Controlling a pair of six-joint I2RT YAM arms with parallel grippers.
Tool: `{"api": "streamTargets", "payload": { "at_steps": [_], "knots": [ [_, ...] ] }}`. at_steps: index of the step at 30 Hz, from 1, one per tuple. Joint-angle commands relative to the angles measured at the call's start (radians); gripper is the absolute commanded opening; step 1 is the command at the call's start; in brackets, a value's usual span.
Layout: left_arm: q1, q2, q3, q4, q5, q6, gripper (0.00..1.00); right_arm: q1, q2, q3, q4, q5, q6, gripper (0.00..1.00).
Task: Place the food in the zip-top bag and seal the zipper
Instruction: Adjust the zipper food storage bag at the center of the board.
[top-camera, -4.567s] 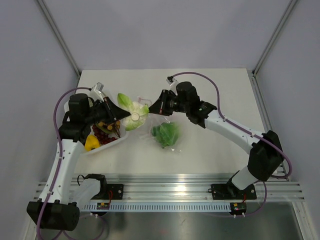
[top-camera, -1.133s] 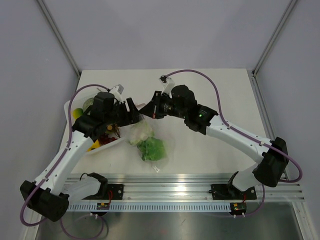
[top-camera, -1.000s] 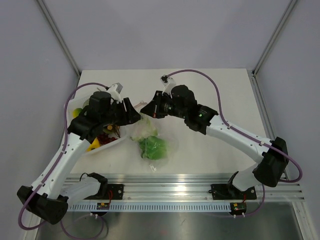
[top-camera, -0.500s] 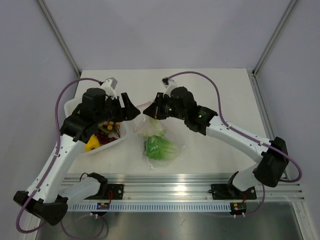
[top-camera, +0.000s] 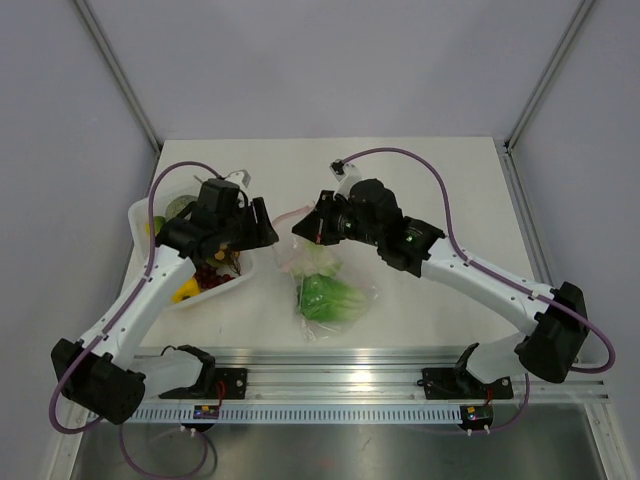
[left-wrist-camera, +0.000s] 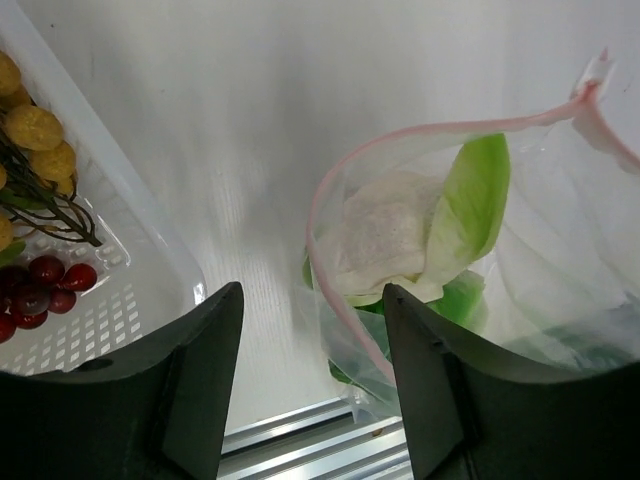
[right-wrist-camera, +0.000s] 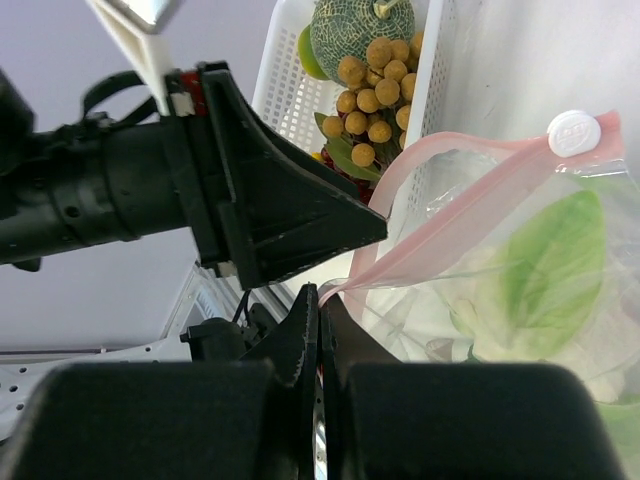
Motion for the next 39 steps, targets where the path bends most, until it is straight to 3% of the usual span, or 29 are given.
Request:
{"api": "streamTargets", "payload": {
  "at_steps": [1, 6, 9, 10, 13, 17, 20, 24, 32, 35, 39],
  "knots": [
    [0.003, 0.02, -0.038, 0.1, 0.07, -0.017, 0.55, -0.006, -0.022, 0.012, 0.066, -0.024, 0.001, 0.0],
    [0.001, 0.05, -0.049, 0.122, 0.089, -0.013, 0.45, -0.006, -0.043, -0.021, 0.101, -0.029, 0.021, 0.0],
    [0.001, 0.05, -0.044, 0.12, 0.102, -0.014, 0.05, -0.006, -0.049, -0.02, 0.068, -0.012, 0.002, 0.0],
    [0.001, 0.045, -0.033, 0.104, 0.106, -0.014, 0.0, -0.012, -0.054, -0.001, 0.028, 0.028, -0.007, 0.0],
    [0.0, 0.005, 0.02, 0.085, 0.119, -0.005, 0.0, -0.096, -0.1, -0.016, -0.084, 0.044, -0.054, 0.0],
    [-0.013, -0.009, 0.109, 0.113, 0.155, -0.04, 0.0, -0.339, -0.13, -0.011, -0.181, 0.022, -0.097, 0.0],
    [-0.063, -0.033, 0.18, 0.15, 0.205, -0.091, 0.0, -0.348, -0.158, 0.173, -0.354, 0.024, -0.166, 0.0],
    [-0.099, -0.084, 0.209, 0.22, 0.242, -0.154, 0.0, -0.348, -0.271, 0.204, -0.306, -0.024, -0.185, 0.0],
    [-0.165, 0.103, 0.002, 0.389, 0.287, -0.215, 0.0, -0.348, -0.25, -0.177, -0.25, 0.065, -0.14, 0.0],
    [-0.166, 0.155, 0.11, 0.354, 0.302, -0.182, 0.0, -0.348, -0.238, -0.124, -0.279, 0.077, -0.174, 0.0],
    [-0.165, 0.201, 0.37, 0.207, 0.258, -0.102, 0.0, -0.346, -0.23, 0.137, -0.331, 0.096, -0.257, 0.0]
  ]
}}
